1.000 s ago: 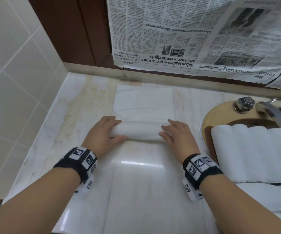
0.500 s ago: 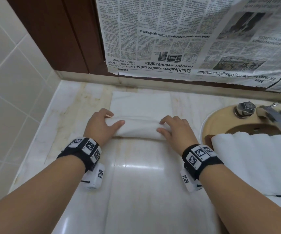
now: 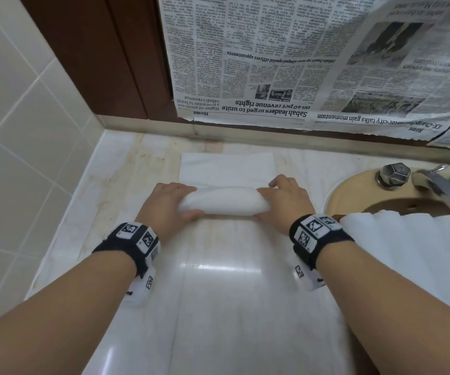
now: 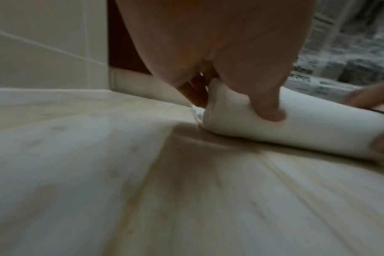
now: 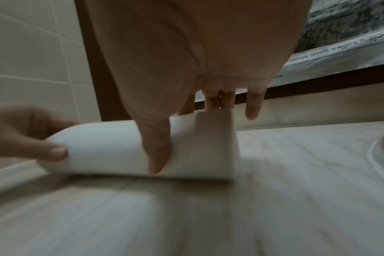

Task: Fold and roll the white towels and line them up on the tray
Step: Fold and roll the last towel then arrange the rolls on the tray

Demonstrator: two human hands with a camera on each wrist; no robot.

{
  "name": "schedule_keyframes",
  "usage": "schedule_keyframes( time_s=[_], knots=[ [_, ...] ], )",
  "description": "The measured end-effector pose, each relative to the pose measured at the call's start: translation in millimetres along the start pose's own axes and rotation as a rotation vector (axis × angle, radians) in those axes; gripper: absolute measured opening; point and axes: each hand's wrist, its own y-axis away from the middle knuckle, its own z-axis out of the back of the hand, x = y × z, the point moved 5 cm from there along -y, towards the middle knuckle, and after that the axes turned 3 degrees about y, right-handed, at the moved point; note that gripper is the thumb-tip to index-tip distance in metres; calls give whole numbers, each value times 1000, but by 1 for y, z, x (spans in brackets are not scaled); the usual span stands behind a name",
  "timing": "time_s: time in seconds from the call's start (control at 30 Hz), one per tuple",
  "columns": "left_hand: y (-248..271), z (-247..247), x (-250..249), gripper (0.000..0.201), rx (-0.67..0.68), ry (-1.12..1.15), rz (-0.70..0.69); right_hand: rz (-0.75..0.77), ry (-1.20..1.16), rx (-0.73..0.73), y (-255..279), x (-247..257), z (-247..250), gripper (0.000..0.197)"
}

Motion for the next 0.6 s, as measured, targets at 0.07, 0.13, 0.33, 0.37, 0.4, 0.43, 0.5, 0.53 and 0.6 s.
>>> schedule_keyframes(
  time_s=[0.07, 0.13, 0.33, 0.37, 0.4, 0.43, 0.5, 0.53, 0.6],
  knots=[
    [11, 2, 5, 57, 51, 130, 31, -7, 8, 144, 5, -5, 2, 57],
    [26, 0, 13, 48, 123, 247, 100, -37, -47, 287, 15, -14, -2, 73],
    [64, -11, 18, 44, 114, 419, 270, -159, -549, 445, 60, -27, -21, 45],
    [65, -11, 15, 41, 67, 407, 289, -212, -641, 387, 64, -29, -23, 44],
    [65, -10, 12, 41, 17, 392, 308, -275, -733, 315, 68, -30, -24, 46],
    [64, -9, 7, 41, -35, 369, 325, -334, -813, 233, 72, -30, -25, 47],
    [59, -6, -2, 31, -146, 303, 339, -419, -901, 54, 76, -29, -26, 48],
    [56, -4, -8, 25, -185, 245, 327, -429, -899, -32, 77, -26, -26, 45],
    [51, -2, -18, 22, -200, 104, 277, -408, -777, -163, 80, -18, -22, 31]
  ],
)
